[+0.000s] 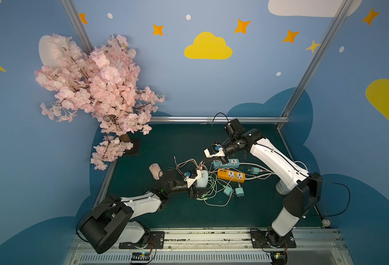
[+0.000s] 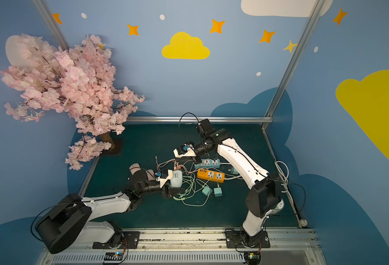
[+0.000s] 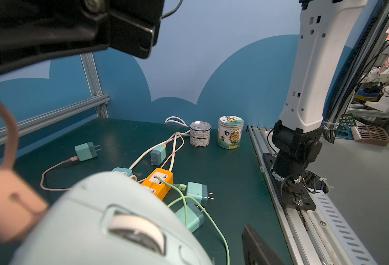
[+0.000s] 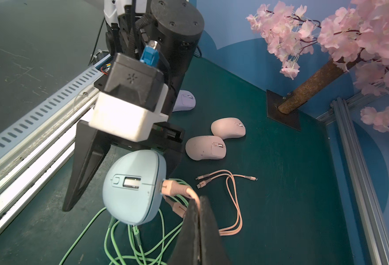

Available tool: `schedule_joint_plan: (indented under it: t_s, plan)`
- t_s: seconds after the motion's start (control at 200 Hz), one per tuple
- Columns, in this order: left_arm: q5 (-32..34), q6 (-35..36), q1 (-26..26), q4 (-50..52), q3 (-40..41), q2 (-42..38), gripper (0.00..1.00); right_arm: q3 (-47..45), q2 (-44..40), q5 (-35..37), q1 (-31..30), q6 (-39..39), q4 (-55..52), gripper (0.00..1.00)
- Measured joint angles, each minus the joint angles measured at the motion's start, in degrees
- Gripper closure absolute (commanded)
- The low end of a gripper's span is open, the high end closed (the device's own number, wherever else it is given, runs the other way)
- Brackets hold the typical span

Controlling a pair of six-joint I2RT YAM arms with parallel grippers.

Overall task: Unplug the wireless mouse
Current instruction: Remove the power cord from the mouse.

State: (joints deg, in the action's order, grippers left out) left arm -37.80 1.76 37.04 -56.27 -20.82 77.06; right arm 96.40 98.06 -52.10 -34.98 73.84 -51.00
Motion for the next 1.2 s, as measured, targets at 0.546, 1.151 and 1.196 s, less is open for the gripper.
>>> schedule_joint_plan:
  t_s: [0.546, 1.151, 1.196]
  plan:
    - [4.02, -0.48, 0.0, 0.35, 0.0, 0.2, 0.55, -0.85, -2.1, 0.0, 0.0, -2.08, 3.19, 1.0]
    - [22.32, 0.13, -0.02, 13.94, -0.31, -3.72, 0.84, -12.26, -7.98, 7.54, 0.0, -24.33, 26.25, 0.14]
    - [24.5, 0.11, -0.02, 15.5, -0.61, -4.2, 0.85, -12.24, -8.11, 10.84, 0.07, -29.29, 28.85, 0.12]
